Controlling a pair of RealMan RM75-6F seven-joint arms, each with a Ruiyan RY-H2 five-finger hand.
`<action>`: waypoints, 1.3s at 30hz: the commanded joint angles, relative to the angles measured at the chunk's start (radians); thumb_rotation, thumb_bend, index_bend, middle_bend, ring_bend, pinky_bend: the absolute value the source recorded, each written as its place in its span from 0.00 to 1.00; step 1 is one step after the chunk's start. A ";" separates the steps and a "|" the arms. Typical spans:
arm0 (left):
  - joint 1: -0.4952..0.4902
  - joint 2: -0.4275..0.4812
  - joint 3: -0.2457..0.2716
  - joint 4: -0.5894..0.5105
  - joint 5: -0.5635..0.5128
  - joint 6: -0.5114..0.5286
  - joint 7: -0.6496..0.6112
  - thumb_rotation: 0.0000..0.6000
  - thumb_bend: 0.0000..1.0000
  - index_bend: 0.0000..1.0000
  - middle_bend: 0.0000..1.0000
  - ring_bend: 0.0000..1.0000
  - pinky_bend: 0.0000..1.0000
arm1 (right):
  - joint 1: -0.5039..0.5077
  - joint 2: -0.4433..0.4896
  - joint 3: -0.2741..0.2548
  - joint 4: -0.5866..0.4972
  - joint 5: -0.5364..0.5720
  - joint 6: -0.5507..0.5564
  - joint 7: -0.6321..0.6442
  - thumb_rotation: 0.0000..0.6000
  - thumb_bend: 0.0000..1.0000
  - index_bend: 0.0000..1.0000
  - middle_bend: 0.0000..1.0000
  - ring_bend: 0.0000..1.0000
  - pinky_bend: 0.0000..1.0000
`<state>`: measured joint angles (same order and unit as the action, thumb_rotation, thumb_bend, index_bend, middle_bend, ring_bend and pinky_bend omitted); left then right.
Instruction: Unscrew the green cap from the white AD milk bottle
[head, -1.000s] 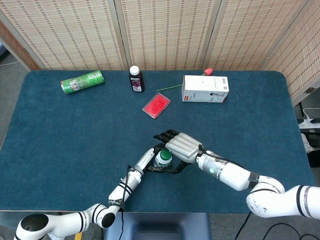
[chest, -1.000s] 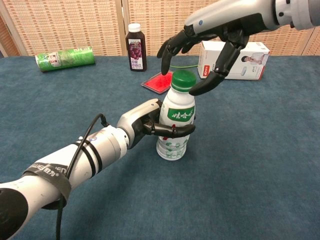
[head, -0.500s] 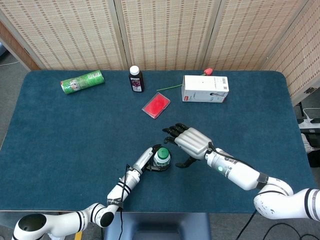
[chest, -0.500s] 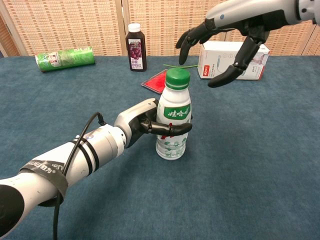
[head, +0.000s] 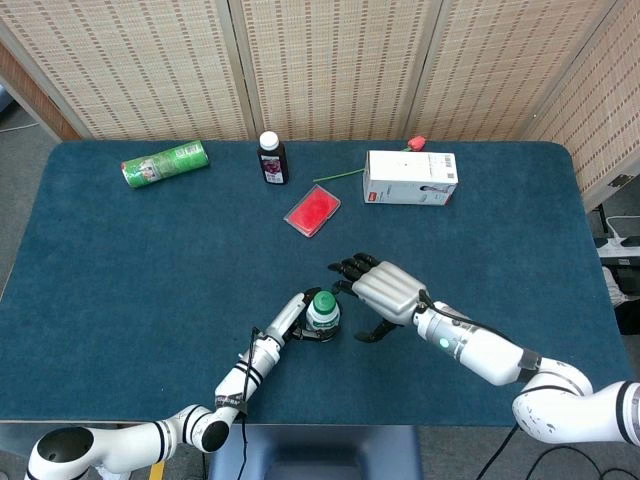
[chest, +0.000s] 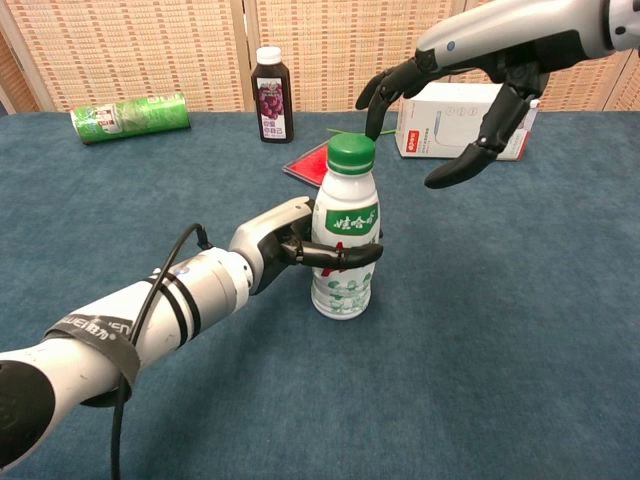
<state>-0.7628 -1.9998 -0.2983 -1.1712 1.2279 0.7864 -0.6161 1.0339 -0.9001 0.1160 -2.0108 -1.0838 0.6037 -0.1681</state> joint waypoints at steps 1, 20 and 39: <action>-0.002 -0.001 0.000 0.002 0.000 -0.002 0.005 1.00 0.89 0.59 0.78 0.32 0.00 | 0.004 -0.008 0.002 0.004 0.008 -0.001 -0.003 0.73 0.17 0.24 0.00 0.00 0.00; -0.028 -0.012 -0.002 0.024 -0.007 -0.039 0.036 1.00 0.92 0.59 0.80 0.33 0.00 | 0.053 -0.050 0.002 0.004 0.083 0.013 -0.070 0.73 0.17 0.24 0.00 0.00 0.00; -0.033 0.000 -0.008 0.020 -0.039 -0.081 0.049 1.00 0.96 0.58 0.84 0.38 0.02 | -0.004 -0.050 0.027 -0.009 -0.013 0.103 -0.035 0.74 0.17 0.18 0.00 0.00 0.00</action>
<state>-0.7969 -2.0005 -0.3070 -1.1500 1.1888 0.7041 -0.5679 1.0437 -0.9463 0.1394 -2.0326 -1.0849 0.6885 -0.2049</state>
